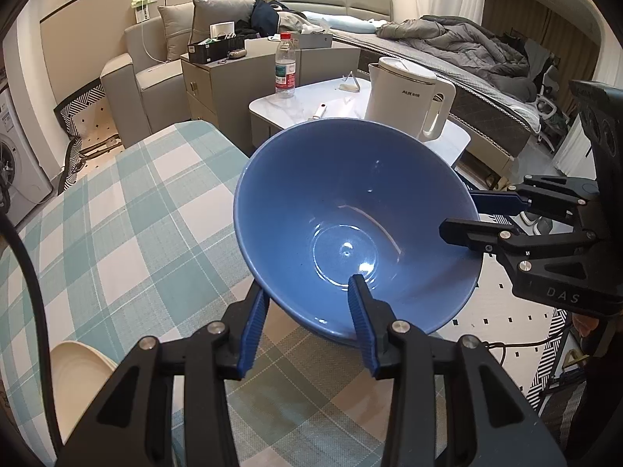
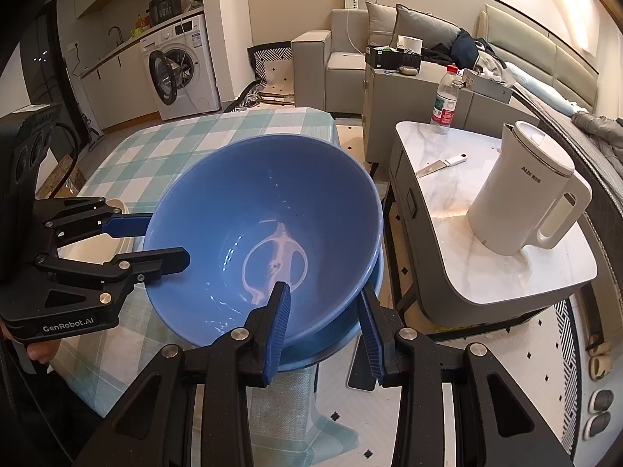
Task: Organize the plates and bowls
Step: 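Keep both grippers on the rim and lift the nested blue bowls together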
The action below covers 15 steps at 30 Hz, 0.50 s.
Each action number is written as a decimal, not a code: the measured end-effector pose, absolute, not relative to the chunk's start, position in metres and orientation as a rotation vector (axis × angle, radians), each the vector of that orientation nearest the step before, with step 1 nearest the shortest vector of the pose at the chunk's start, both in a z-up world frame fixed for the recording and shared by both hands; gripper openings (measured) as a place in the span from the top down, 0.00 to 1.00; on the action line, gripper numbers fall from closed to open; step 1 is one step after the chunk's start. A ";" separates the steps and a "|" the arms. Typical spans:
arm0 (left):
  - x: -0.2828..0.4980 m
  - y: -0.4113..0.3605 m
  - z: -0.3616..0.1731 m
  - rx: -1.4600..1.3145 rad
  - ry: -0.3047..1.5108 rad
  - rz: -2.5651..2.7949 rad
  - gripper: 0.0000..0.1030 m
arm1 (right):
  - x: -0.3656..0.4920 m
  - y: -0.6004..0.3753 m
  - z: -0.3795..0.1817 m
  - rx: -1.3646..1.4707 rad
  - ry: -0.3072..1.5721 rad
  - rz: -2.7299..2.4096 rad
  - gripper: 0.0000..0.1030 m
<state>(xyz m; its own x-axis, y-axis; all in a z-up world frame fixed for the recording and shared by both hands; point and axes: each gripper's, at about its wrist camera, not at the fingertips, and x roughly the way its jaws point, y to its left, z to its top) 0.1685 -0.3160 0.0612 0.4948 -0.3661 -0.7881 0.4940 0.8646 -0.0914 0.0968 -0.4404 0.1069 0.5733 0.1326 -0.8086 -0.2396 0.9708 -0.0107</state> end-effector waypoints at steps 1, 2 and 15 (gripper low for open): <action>0.169 -0.316 0.061 0.156 0.916 -0.524 0.60 | 0.097 -0.440 0.106 -0.124 0.936 0.218 0.65; 0.169 -0.317 0.060 0.157 0.918 -0.524 0.60 | 0.098 -0.441 0.106 -0.123 0.938 0.217 0.65; 0.169 -0.327 0.052 0.200 0.933 -0.525 0.58 | 0.096 -0.445 0.098 -0.126 0.947 0.213 0.60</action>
<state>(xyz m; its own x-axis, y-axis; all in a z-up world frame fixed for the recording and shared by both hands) 0.1694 -0.3270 0.0523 0.4814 -0.3428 -0.8067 0.5118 0.8571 -0.0588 0.0964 -0.4455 0.0978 0.5652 0.1252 -0.8154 -0.2354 0.9718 -0.0139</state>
